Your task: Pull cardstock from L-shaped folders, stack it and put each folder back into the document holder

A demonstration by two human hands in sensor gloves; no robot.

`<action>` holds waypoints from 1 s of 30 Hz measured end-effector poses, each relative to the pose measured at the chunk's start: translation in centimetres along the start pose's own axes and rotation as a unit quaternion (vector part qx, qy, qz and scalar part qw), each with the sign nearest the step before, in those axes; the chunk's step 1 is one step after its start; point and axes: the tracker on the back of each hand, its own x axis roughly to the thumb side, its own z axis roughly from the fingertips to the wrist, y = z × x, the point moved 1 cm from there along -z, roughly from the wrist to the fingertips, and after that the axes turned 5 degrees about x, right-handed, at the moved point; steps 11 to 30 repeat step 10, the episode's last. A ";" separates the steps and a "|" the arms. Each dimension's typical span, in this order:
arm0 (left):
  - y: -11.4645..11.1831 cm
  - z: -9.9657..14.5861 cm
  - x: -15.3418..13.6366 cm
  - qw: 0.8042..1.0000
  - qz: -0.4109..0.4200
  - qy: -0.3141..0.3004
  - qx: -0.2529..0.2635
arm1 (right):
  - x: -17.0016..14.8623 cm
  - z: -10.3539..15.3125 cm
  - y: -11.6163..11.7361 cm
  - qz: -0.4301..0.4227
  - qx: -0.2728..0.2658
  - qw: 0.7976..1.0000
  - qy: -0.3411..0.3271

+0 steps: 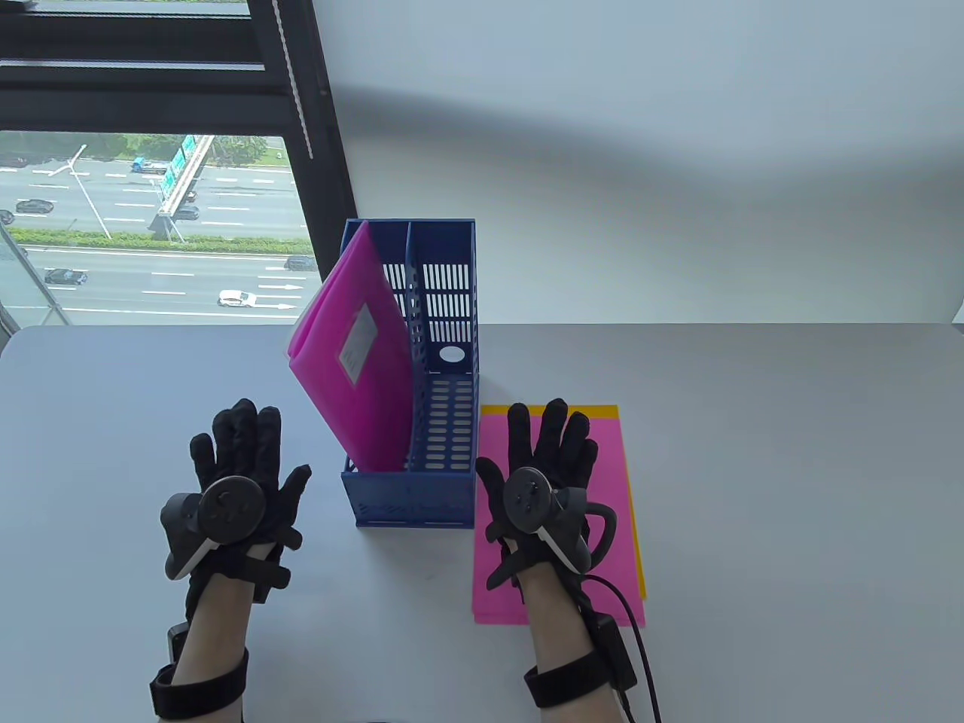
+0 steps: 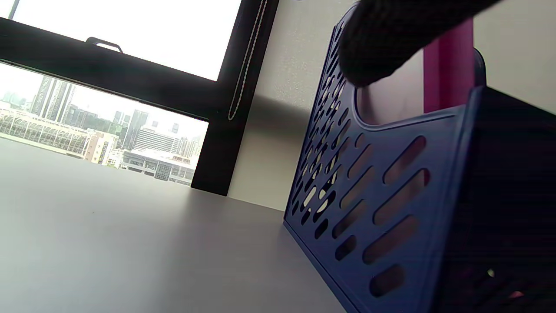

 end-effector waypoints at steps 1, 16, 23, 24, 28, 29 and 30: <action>-0.1 0.0 0.1 1.000 0.001 -0.001 -0.002 | 0.0 0.0 0.0 0.001 0.000 1.000 0.000; -0.8 0.0 0.3 1.000 0.005 -0.006 -0.006 | -0.3 0.1 -0.3 -0.021 0.019 1.000 0.012; -0.8 0.0 0.3 1.000 0.005 -0.006 -0.006 | -0.3 0.1 -0.3 -0.021 0.019 1.000 0.012; -0.8 0.0 0.3 1.000 0.005 -0.006 -0.006 | -0.3 0.1 -0.3 -0.021 0.019 1.000 0.012; -0.8 0.0 0.3 1.000 0.005 -0.006 -0.006 | -0.3 0.1 -0.3 -0.021 0.019 1.000 0.012; -0.8 0.0 0.3 1.000 0.005 -0.006 -0.006 | -0.3 0.1 -0.3 -0.021 0.019 1.000 0.012; -0.8 0.0 0.3 1.000 0.005 -0.006 -0.006 | -0.3 0.1 -0.3 -0.021 0.019 1.000 0.012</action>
